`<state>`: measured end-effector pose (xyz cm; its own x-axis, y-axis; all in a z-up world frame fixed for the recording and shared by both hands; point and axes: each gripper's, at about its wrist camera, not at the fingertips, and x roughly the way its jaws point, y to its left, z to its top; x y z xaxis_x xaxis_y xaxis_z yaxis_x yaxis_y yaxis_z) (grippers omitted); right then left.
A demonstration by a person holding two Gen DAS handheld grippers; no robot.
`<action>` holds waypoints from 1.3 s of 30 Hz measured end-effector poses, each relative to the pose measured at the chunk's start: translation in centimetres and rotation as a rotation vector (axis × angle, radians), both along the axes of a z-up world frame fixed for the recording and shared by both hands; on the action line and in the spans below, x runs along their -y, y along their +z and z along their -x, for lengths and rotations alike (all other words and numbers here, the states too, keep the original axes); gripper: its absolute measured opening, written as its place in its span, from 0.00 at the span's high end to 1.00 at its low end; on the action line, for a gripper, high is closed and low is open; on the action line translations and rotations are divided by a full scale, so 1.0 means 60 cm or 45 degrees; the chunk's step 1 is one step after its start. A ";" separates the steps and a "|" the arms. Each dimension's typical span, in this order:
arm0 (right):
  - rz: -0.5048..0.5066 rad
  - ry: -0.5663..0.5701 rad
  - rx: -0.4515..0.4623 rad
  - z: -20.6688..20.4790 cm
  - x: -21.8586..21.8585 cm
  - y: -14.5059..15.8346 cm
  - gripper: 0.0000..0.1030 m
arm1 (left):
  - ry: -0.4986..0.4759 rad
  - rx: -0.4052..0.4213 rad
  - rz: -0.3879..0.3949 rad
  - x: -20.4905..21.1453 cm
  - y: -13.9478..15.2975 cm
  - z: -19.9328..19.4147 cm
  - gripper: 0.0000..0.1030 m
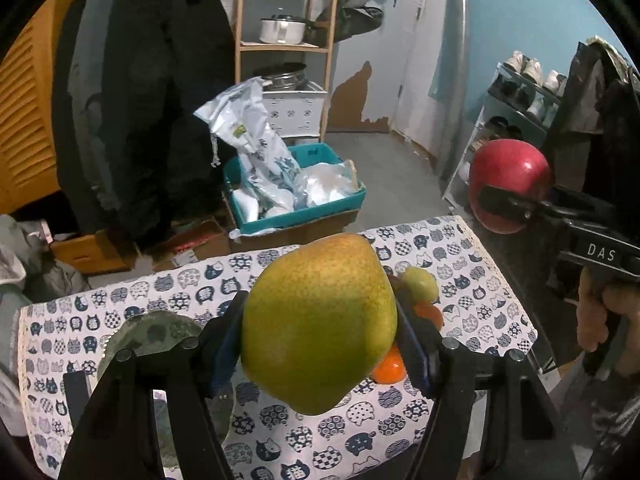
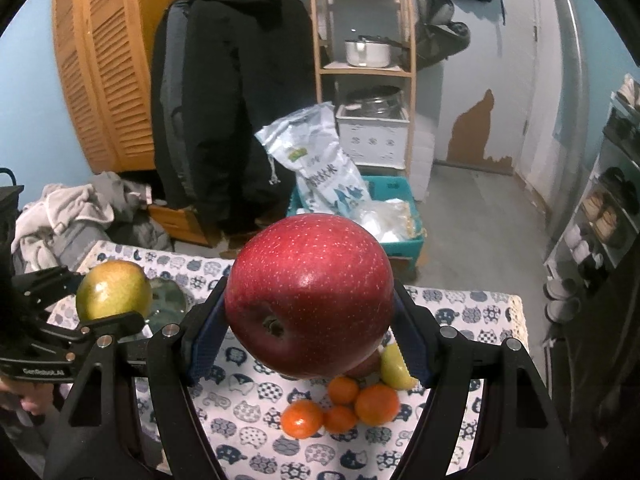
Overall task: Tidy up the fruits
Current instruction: 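Lift the red apple with the right tool while the left tool lifts the pear toward the bowl, then lower the pear and red apple into the glass bowl and open both tools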
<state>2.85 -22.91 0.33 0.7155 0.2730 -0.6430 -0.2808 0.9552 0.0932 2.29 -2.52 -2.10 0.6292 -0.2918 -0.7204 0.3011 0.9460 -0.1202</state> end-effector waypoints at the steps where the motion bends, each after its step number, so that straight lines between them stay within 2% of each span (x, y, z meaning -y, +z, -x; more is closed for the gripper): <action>1: 0.000 0.009 0.000 0.000 -0.007 0.001 0.27 | 0.008 0.003 0.003 -0.006 0.001 0.001 0.32; 12: 0.013 0.122 -0.007 -0.012 -0.097 -0.003 0.27 | 0.107 -0.003 0.023 -0.085 -0.010 0.014 0.32; 21: 0.007 0.220 -0.067 -0.032 -0.187 -0.025 0.27 | 0.223 -0.030 0.028 -0.166 -0.033 0.021 0.32; 29: 0.006 0.323 -0.139 -0.046 -0.277 -0.057 0.27 | 0.339 -0.088 0.032 -0.244 -0.083 0.023 0.32; 39: 0.055 0.433 -0.260 -0.062 -0.376 -0.134 0.27 | 0.466 -0.185 0.051 -0.321 -0.156 0.026 0.32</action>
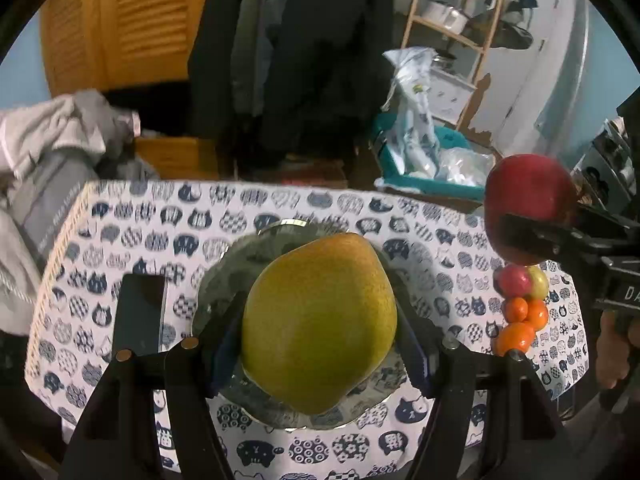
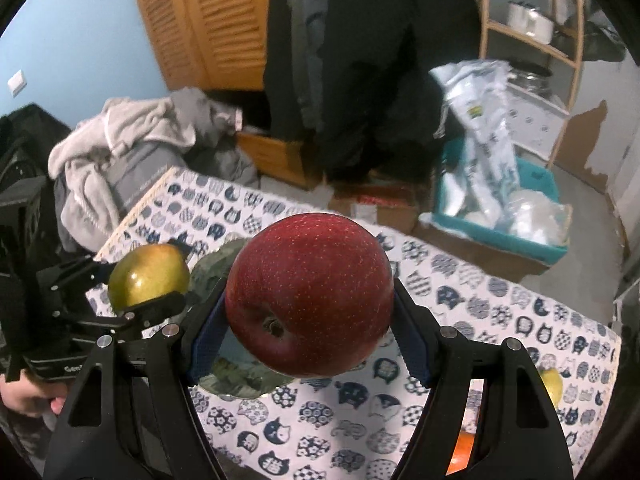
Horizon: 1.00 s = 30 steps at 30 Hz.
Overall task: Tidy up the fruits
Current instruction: 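Lower the pear and red apple into the glass bowl and open both tools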
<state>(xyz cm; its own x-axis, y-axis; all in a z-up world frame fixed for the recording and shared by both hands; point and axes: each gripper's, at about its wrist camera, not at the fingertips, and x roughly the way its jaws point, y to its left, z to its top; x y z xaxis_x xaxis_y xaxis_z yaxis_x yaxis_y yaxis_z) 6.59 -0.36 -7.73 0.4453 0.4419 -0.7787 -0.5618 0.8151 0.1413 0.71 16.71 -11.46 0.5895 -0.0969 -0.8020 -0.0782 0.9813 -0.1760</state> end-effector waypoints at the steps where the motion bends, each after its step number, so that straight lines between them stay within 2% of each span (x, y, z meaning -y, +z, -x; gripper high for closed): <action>1: 0.005 0.009 -0.013 -0.002 -0.007 -0.009 0.27 | 0.012 -0.018 0.006 -0.006 -0.009 0.000 0.32; 8: 0.062 0.057 -0.115 -0.014 -0.054 -0.078 0.27 | 0.085 -0.154 0.064 -0.036 -0.076 -0.010 0.32; 13: 0.104 0.078 -0.166 -0.019 -0.075 -0.119 0.27 | 0.106 -0.227 0.043 -0.039 -0.117 -0.017 0.32; 15: 0.113 0.091 -0.190 -0.019 -0.080 -0.134 0.27 | 0.115 -0.263 0.063 -0.042 -0.133 -0.018 0.32; 26: 0.165 0.134 -0.289 -0.021 -0.092 -0.198 0.27 | 0.112 -0.444 0.112 -0.030 -0.204 -0.023 0.32; 30: 0.184 0.146 -0.300 -0.020 -0.094 -0.211 0.27 | 0.095 -0.491 0.087 -0.021 -0.225 -0.023 0.32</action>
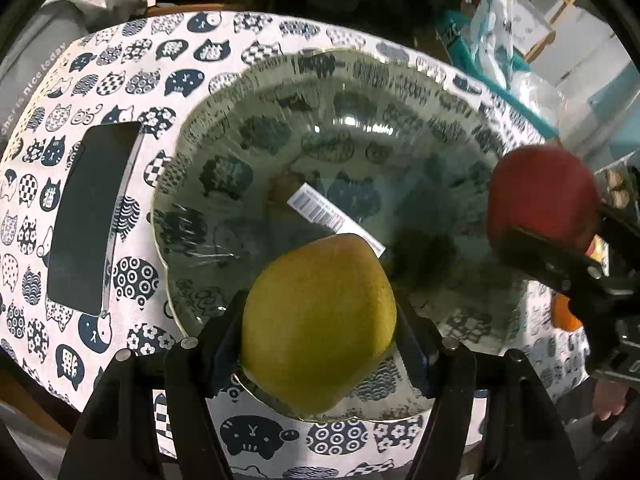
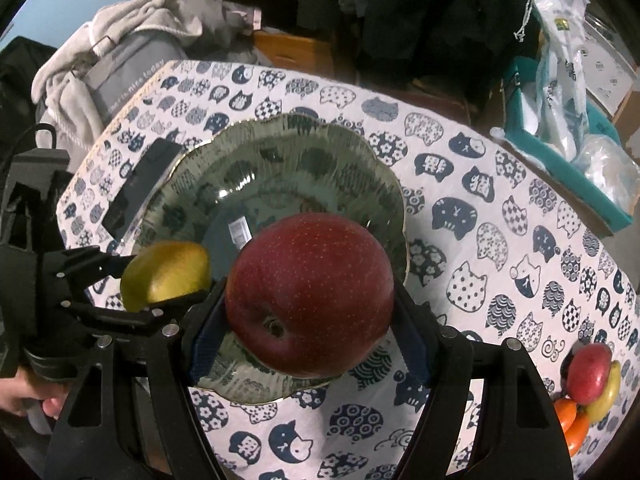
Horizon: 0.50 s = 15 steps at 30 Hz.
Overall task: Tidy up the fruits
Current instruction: 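Lower the pear and red apple into the glass bowl and open both tools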
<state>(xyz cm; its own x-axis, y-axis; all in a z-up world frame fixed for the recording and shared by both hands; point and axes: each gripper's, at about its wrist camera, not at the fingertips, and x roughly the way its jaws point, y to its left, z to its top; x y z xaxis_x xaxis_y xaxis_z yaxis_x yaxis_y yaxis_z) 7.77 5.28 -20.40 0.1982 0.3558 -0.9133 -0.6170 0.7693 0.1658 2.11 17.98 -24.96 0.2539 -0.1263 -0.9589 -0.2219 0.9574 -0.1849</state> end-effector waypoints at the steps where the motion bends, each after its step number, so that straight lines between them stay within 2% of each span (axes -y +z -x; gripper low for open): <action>1: 0.003 0.004 -0.005 0.001 -0.001 -0.003 0.27 | -0.006 -0.007 -0.005 0.002 -0.004 0.000 0.32; 7: 0.017 0.020 -0.049 0.004 -0.008 -0.024 0.27 | -0.032 0.071 -0.051 0.010 0.024 -0.004 0.35; 15: 0.017 0.031 -0.112 0.007 -0.013 -0.042 0.27 | -0.019 0.048 -0.062 -0.005 0.016 -0.001 0.33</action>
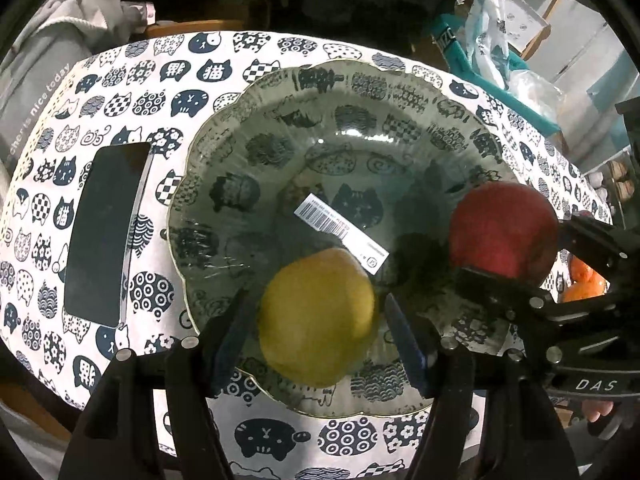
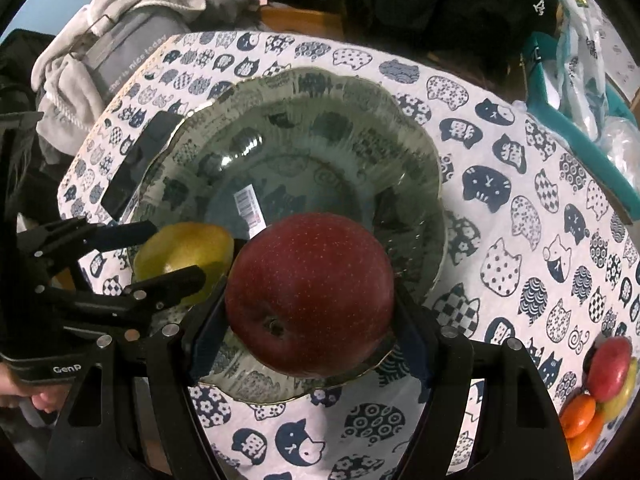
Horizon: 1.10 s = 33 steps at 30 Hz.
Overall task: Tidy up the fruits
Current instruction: 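Lower the pear and red apple into the glass bowl and open both tools, then withdraw both tools from the bowl and move back toward the remaining fruit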
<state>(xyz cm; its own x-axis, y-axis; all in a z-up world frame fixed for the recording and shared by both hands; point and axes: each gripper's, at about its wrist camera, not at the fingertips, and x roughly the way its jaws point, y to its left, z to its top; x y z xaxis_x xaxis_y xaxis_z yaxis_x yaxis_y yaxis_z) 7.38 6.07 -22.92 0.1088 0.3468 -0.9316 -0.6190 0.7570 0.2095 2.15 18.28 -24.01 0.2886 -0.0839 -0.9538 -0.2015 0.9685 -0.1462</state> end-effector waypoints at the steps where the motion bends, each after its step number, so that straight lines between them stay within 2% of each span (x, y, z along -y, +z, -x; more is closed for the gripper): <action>1: 0.001 0.001 -0.001 0.001 0.000 -0.001 0.26 | 0.001 -0.003 -0.006 0.002 -0.001 0.000 0.33; 6: -0.048 -0.004 0.025 0.003 0.002 0.013 0.27 | -0.014 0.001 -0.058 0.006 0.002 0.002 0.27; 12: -0.086 -0.043 0.089 -0.003 0.014 0.050 0.27 | -0.023 0.034 -0.082 0.011 0.022 0.002 0.27; 18: -0.104 -0.111 0.239 0.001 0.036 0.113 0.27 | -0.012 0.145 -0.102 0.015 0.084 0.004 0.27; 23: -0.124 -0.164 0.357 0.010 0.060 0.165 0.27 | -0.018 0.270 -0.074 0.028 0.156 0.009 0.27; 28: -0.164 -0.206 0.450 0.020 0.084 0.220 0.27 | -0.043 0.407 -0.098 0.053 0.221 0.018 0.24; 33: -0.203 -0.255 0.513 0.026 0.120 0.274 0.27 | -0.074 0.492 -0.108 0.072 0.266 0.028 0.22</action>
<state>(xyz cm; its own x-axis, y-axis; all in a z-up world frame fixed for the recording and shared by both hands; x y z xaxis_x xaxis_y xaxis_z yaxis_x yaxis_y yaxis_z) 5.82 -1.11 -6.49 0.5300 0.4171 -0.7384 -0.5198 0.8477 0.1057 0.49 13.99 -8.05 0.6247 -0.0358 -0.7800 -0.0922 0.9886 -0.1192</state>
